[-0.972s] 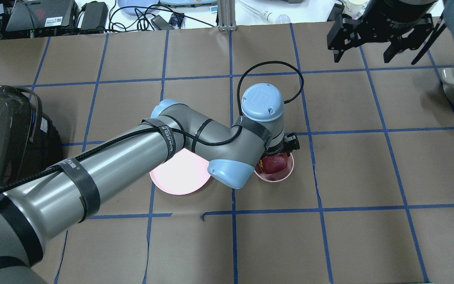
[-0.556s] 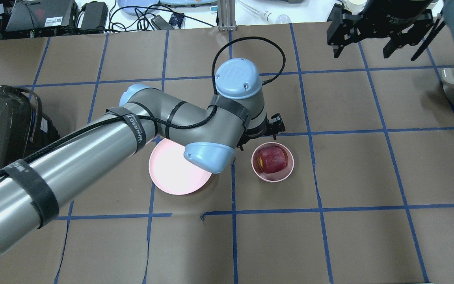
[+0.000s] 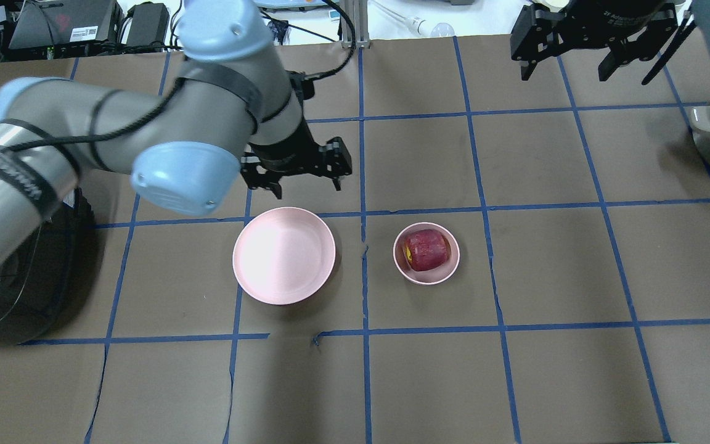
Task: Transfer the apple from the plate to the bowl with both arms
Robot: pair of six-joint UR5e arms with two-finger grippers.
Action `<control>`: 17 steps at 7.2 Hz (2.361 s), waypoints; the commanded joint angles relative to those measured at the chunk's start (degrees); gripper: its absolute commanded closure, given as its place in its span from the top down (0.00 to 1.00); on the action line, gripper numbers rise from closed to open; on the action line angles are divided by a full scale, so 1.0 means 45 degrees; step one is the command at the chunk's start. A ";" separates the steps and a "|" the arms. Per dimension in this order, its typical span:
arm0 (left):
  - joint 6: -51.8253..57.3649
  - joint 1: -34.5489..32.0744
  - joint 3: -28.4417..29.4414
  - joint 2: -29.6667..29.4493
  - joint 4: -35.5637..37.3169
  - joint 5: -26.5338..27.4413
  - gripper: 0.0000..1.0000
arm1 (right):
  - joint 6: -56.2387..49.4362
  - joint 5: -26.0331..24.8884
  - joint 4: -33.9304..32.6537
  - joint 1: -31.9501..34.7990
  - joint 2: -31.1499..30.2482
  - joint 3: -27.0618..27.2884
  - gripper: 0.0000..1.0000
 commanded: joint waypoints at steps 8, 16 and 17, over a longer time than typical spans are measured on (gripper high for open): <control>0.2302 0.2675 0.2553 0.0960 -0.3098 0.1150 1.00 | 0.0000 0.0002 0.0016 -0.0001 -0.0009 -0.0005 1.00; 0.2302 0.2656 0.2455 0.0941 -0.3079 0.1169 1.00 | 0.0000 0.0002 0.0094 -0.0001 -0.0009 0.0014 1.00; 0.2302 0.2656 0.2455 0.0941 -0.3040 0.1150 1.00 | 0.0000 0.0002 0.0094 -0.0001 -0.0009 0.0034 1.00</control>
